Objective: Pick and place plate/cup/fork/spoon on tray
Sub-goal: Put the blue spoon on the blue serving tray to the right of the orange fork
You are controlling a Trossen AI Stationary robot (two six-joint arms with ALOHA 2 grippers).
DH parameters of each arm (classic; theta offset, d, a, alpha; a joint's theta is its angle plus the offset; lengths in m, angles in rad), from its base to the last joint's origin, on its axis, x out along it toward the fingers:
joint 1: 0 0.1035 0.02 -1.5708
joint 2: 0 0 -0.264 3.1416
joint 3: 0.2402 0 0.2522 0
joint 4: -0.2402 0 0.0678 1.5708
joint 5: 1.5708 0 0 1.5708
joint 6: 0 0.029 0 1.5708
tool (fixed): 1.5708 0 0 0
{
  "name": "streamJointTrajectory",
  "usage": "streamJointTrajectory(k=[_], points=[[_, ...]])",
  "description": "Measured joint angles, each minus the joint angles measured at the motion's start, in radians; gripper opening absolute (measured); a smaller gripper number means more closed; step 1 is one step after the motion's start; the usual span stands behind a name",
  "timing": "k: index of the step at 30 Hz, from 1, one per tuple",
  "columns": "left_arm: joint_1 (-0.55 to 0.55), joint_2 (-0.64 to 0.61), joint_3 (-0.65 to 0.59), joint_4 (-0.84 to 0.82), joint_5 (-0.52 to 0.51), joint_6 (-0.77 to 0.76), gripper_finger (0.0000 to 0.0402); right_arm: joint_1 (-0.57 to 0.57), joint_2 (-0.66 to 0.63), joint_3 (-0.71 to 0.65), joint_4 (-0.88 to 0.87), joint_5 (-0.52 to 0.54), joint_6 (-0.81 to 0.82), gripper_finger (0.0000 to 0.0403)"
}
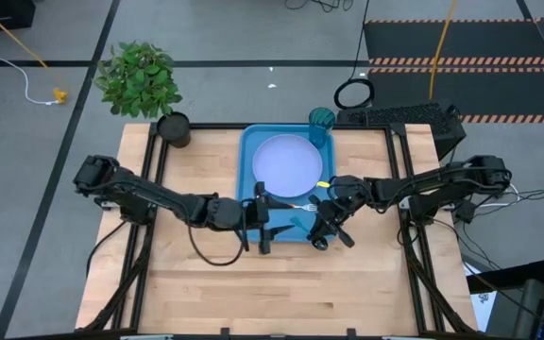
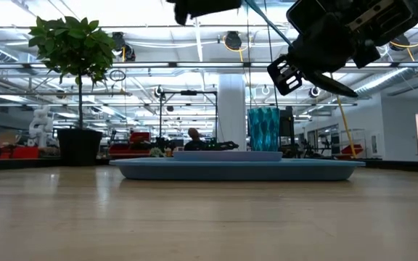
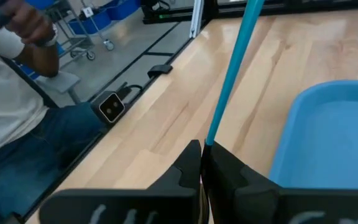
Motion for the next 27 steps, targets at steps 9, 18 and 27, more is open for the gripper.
streamJointTrajectory(k=[9, 18, 27], points=[[0.041, 0.050, 0.001, 0.095, 0.150, -0.014, 0.0179, 0.000, 0.000, 0.001, 0.001, 0.022, -0.003, 0.0001], [0.056, 0.048, 0.001, 0.107, 0.150, -0.048, 0.0130, 0.000, 0.000, 0.001, 0.002, 0.058, -0.011, 0.0001], [0.080, 0.048, 0.001, 0.064, 0.149, -0.109, 0.0083, 0.000, 0.000, 0.001, 0.002, 0.106, -0.019, 0.0002]])
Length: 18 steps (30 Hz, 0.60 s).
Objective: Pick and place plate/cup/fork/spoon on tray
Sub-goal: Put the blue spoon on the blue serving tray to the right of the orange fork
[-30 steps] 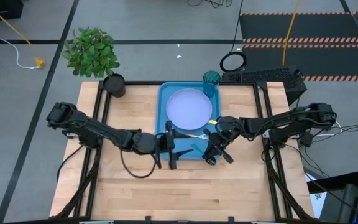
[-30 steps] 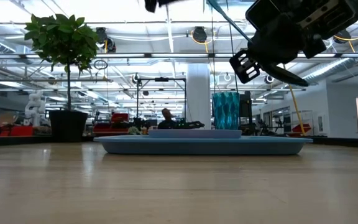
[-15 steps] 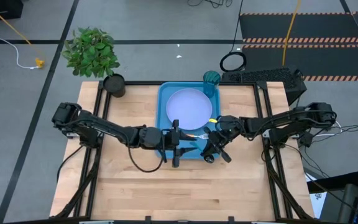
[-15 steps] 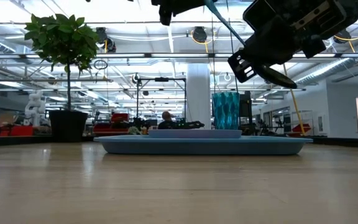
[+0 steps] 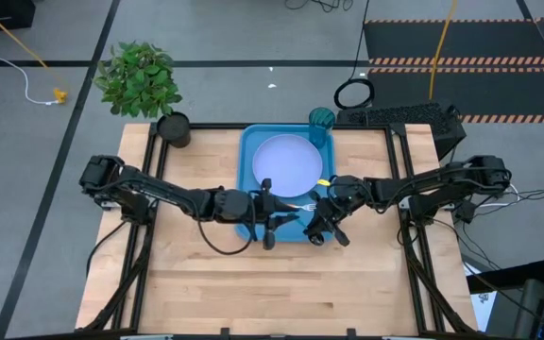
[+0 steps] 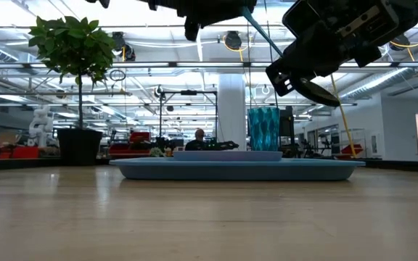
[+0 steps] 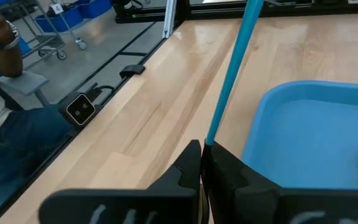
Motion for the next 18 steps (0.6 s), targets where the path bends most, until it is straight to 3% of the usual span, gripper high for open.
streamJointTrajectory(k=[13, 18], points=[[0.003, -0.010, 0.000, -0.060, 0.001, -0.024, 0.0048, 0.000, -0.001, 0.000, 0.004, 0.002, -0.001, 0.0002], [0.002, -0.022, -0.001, -0.061, 0.005, -0.052, 0.0010, -0.001, -0.002, 0.002, 0.006, 0.006, -0.002, 0.0002]])
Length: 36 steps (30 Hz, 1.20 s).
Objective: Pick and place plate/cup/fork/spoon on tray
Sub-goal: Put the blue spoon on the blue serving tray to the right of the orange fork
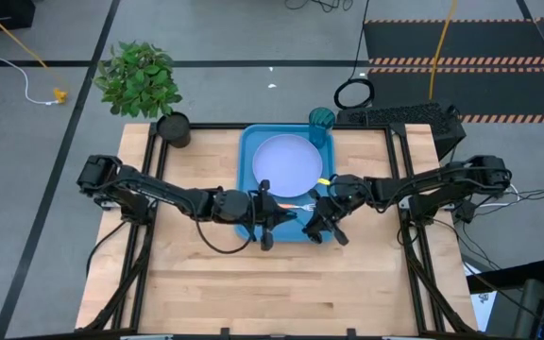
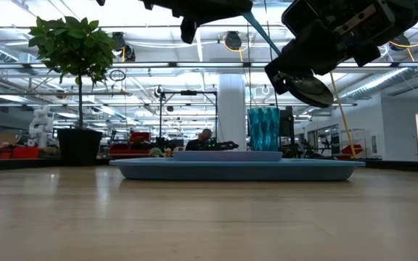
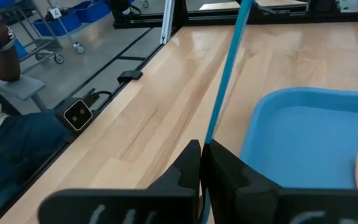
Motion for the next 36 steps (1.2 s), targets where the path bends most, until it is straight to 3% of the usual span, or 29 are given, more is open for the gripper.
streamJointTrajectory(k=[4, 8, 16, 21, 29, 36], points=[[0.001, -0.010, 0.000, -0.007, -0.009, -0.001, 0.0008, 0.001, -0.001, 0.000, 0.002, 0.049, -0.011, 0.0005], [0.001, -0.010, 0.000, 0.008, -0.066, 0.002, 0.0007, 0.022, -0.016, -0.003, -0.015, 0.185, -0.028, 0.0034], [-0.023, -0.014, 0.001, 0.008, -0.384, -0.042, 0.0006, 0.093, -0.065, -0.003, -0.003, 0.680, -0.059, 0.0147], [-0.047, 0.003, 0.002, 0.051, -0.540, -0.089, 0.0006, 0.147, -0.066, -0.003, 0.027, 0.895, -0.144, 0.0193], [-0.054, 0.102, 0.001, 0.198, -0.651, -0.153, 0.0006, 0.251, -0.066, -0.003, 0.071, 1.268, -0.331, 0.0187], [-0.046, 0.134, 0.001, 0.279, -0.713, -0.134, 0.0006, 0.280, -0.066, -0.003, 0.054, 1.328, -0.399, 0.0159]])
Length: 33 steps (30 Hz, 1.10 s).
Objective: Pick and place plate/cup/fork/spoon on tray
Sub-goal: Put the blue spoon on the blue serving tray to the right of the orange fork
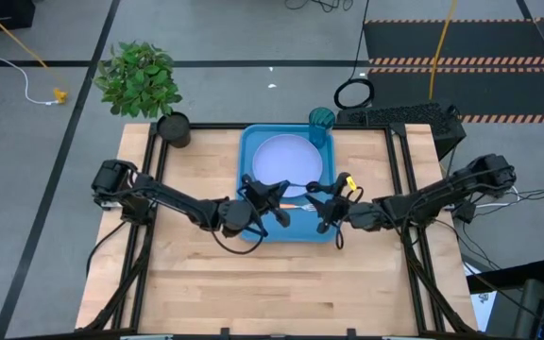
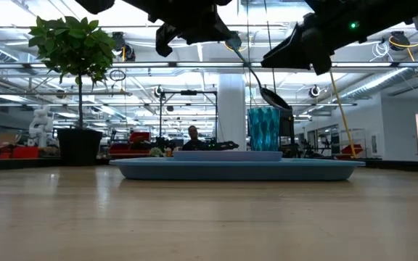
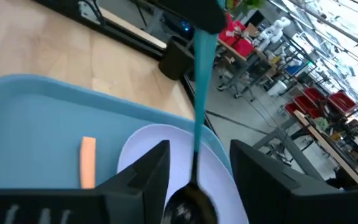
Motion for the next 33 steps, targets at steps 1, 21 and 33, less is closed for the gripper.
streamJointTrajectory(k=[1, 21, 33], points=[[0.001, 0.001, 0.000, 0.001, -0.009, 0.000, 0.0006, 0.000, 0.000, 0.000, -0.006, 0.000, 0.001, 0.0154], [0.002, 0.001, 0.000, 0.011, -0.012, -0.065, 0.0008, -0.020, 0.072, 0.000, 0.047, 0.079, -0.047, 0.0106], [0.002, 0.001, 0.000, 0.015, -0.020, -0.076, 0.0006, -0.087, 0.072, 0.000, 0.046, -0.029, -0.028, 0.0114]])
